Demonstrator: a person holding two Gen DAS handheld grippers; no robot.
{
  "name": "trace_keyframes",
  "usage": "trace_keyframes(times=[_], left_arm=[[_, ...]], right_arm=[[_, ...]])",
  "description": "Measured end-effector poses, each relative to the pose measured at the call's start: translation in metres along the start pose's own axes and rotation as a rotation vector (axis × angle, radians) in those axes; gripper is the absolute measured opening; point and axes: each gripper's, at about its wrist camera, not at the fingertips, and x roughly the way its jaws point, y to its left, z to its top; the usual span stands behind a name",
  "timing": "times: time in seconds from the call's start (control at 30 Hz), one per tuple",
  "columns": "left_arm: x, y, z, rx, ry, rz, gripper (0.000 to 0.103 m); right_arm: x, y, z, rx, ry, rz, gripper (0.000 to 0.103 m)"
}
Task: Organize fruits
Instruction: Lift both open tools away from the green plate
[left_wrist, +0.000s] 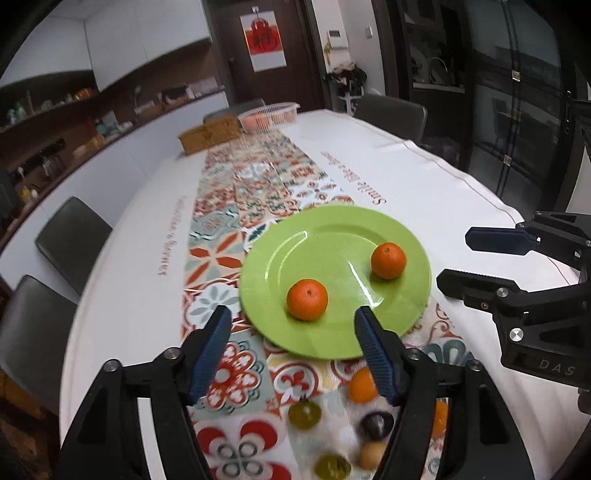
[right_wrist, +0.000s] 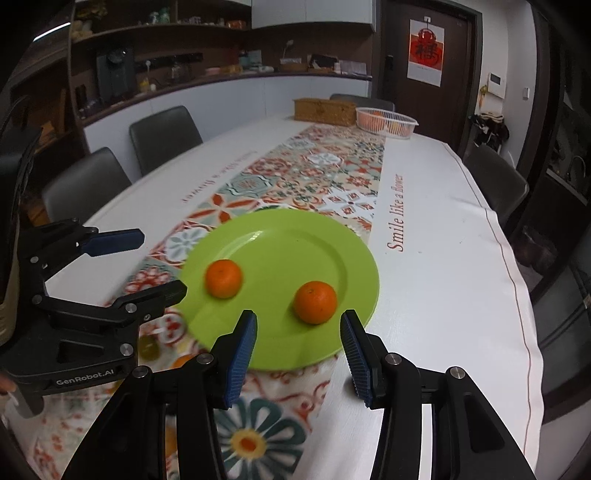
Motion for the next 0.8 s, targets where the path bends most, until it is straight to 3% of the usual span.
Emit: trace_keyframes(times=[0.13, 0.2, 0.5, 0.8], left_arm=[[-0.030, -0.002, -0.009, 0.007, -0.043, 0.033, 0.079], [-0.044, -0.002, -0.015, 0.009, -0.058, 0.053, 0.084], [-0.081, 0.000, -0.041, -0.024, -0.084, 0.085, 0.091], [-0.099, 0.004, -0.071, -0.046, -0.071, 0.068, 0.091]], right_arm=[[-0.025, 0.008, -0.009, 0.005, -0.029, 0.003, 0.057], [-0.034, 0.013, -0.014, 0.008, -0.038, 0.013, 0.057], [-0.066, 0.037, -0.030, -0.022, -0.072, 0.007, 0.057], [-0.082, 0.054, -0.049, -0.007, -0.060, -0.005, 0.057]])
